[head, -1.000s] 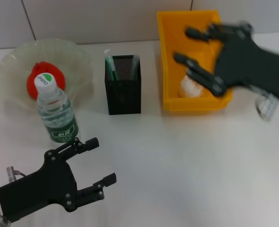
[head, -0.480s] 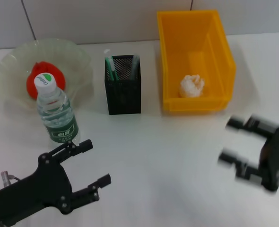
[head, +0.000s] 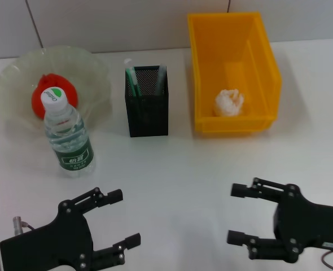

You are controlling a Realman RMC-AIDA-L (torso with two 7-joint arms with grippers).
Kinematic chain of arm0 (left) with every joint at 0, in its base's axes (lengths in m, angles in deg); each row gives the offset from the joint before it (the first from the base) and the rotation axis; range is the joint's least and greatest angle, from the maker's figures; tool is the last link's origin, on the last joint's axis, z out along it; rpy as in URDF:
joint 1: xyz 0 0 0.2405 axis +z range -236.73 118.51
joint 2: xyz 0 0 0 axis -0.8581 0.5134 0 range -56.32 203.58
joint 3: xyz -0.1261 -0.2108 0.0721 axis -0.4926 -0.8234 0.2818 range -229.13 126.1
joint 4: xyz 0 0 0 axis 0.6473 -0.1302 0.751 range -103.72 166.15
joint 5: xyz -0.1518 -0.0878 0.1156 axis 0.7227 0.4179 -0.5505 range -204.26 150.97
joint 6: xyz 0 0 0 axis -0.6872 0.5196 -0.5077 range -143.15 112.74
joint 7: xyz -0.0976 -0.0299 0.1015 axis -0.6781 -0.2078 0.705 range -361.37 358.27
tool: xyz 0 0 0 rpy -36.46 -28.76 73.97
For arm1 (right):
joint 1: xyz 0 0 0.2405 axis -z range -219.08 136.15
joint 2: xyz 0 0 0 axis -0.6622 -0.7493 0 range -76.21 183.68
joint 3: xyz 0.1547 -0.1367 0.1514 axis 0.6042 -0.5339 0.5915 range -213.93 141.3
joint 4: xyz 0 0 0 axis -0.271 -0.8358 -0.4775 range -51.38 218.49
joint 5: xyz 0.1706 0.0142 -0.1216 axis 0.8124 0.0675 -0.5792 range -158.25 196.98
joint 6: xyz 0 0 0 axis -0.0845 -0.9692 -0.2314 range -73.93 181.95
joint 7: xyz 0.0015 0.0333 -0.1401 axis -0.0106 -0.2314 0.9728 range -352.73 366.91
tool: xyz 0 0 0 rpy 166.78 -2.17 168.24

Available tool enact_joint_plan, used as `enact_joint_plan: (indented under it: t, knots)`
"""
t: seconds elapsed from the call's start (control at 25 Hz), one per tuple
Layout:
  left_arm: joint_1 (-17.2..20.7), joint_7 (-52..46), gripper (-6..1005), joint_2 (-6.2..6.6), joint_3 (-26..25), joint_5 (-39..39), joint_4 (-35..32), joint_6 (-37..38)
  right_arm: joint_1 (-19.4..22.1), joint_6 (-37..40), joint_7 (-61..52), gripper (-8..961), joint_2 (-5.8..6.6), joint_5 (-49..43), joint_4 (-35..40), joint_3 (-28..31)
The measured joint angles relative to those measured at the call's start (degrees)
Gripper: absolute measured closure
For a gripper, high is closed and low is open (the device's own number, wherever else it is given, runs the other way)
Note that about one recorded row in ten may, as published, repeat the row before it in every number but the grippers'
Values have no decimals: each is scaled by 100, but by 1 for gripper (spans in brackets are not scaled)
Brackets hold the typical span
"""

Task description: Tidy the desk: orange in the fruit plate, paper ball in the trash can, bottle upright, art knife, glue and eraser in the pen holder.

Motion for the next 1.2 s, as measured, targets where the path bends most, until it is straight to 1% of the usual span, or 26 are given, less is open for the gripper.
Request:
enact_joint_plan:
  t: [0.04, 0.16, 0.24, 0.28, 0.48, 0.68, 1.04, 1.2]
  knots:
    - [0, 0, 199, 0, 0, 0, 0, 0, 0, 0, 0, 169, 0, 0, 0, 0]
    - [-129, -371, 199, 60, 22, -164, -18, 75, -100, -125, 0, 169, 0, -83, -56, 40]
    - [-129, -371, 199, 60, 22, -164, -18, 75, -148, -252, 1, 169, -4, -98, -79, 38]
    - [-202, -581, 199, 75, -10, -316, -28, 87, -214, -375, 7, 169, -7, -99, -138, 18]
    - [-176, -613, 199, 86, -36, -366, -76, 67, -400, -517, 24, 169, -14, -104, -341, 9]
    - [-149, -610, 199, 95, -46, -366, -86, 41, -454, -620, 34, 169, -17, -109, -377, 8]
    - [-144, -607, 199, 95, -47, -364, -86, 37, -433, -687, 131, 169, -34, -87, -387, 15]
    - [-141, -593, 199, 95, -46, -355, -86, 36, -451, -737, 227, 169, -39, -79, -512, 46]
